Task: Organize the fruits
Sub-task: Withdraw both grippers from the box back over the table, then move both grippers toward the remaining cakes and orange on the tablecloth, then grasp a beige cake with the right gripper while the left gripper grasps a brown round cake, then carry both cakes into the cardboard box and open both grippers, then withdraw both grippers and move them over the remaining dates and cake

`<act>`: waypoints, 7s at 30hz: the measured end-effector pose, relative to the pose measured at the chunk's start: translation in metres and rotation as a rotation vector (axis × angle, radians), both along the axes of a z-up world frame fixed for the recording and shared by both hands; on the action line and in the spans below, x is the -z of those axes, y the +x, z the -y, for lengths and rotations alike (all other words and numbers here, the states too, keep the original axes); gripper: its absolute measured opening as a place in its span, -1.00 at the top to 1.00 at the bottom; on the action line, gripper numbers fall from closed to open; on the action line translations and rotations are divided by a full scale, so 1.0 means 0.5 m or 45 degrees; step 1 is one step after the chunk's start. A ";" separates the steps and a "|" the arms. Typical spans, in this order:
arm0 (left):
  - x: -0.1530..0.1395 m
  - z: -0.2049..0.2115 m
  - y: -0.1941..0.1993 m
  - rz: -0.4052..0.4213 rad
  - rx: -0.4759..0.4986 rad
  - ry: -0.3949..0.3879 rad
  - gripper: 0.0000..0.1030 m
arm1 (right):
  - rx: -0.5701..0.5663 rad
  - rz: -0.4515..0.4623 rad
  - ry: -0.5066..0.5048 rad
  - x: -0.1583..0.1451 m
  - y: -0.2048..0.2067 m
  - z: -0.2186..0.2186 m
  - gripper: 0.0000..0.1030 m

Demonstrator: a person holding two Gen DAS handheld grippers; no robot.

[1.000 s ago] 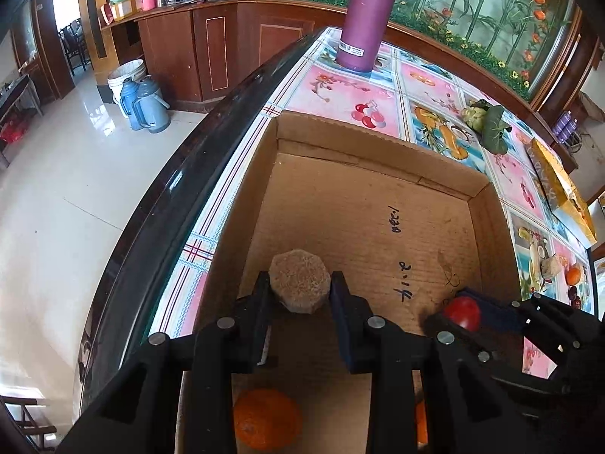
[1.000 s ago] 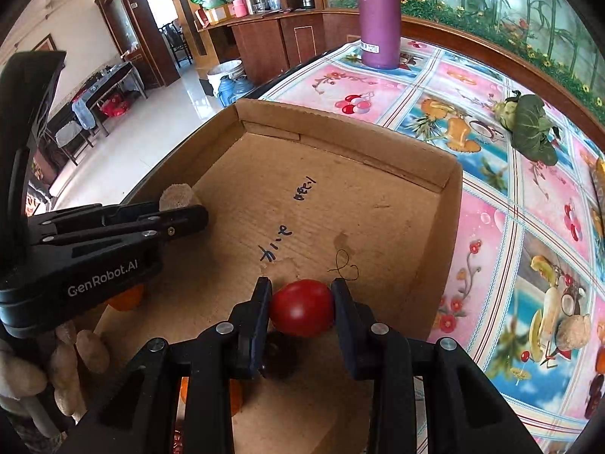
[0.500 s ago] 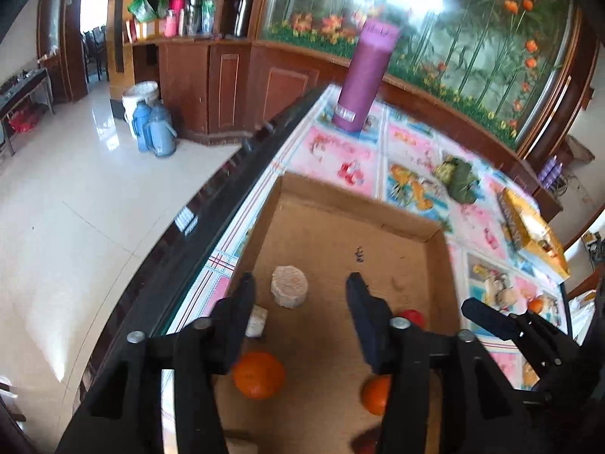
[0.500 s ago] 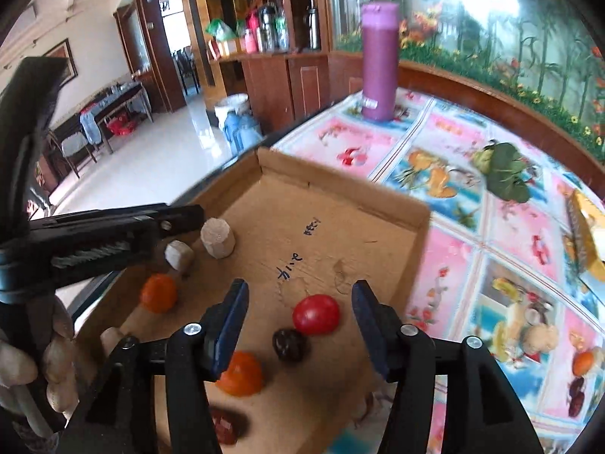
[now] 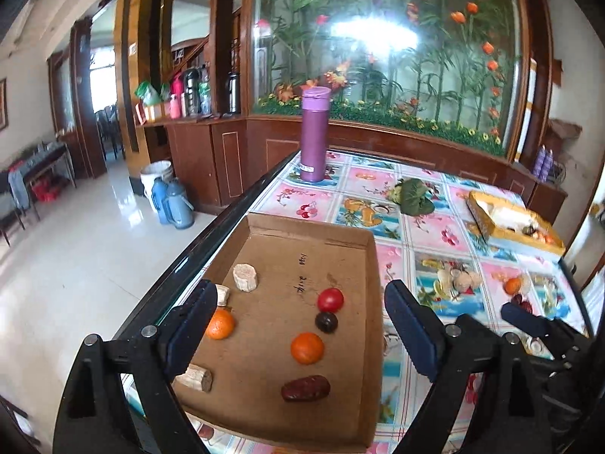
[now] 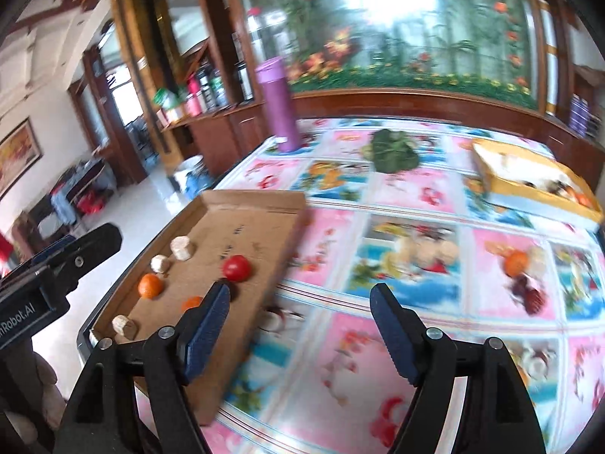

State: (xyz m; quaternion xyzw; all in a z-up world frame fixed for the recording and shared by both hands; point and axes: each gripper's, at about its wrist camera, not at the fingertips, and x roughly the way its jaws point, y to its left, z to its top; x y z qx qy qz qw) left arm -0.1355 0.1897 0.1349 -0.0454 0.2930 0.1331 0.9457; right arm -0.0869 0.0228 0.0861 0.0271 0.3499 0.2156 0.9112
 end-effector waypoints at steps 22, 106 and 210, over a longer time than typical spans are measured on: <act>0.039 0.113 0.013 -0.108 0.121 0.093 -0.74 | 0.189 -0.116 0.139 0.054 -0.010 0.151 -0.60; 0.214 0.302 0.367 -0.221 0.667 -0.324 0.48 | 0.345 -0.108 -0.021 0.104 0.265 0.393 0.20; 0.086 0.048 0.044 -0.224 0.090 0.104 -0.62 | 0.013 -0.107 -0.083 0.074 0.068 0.136 -0.43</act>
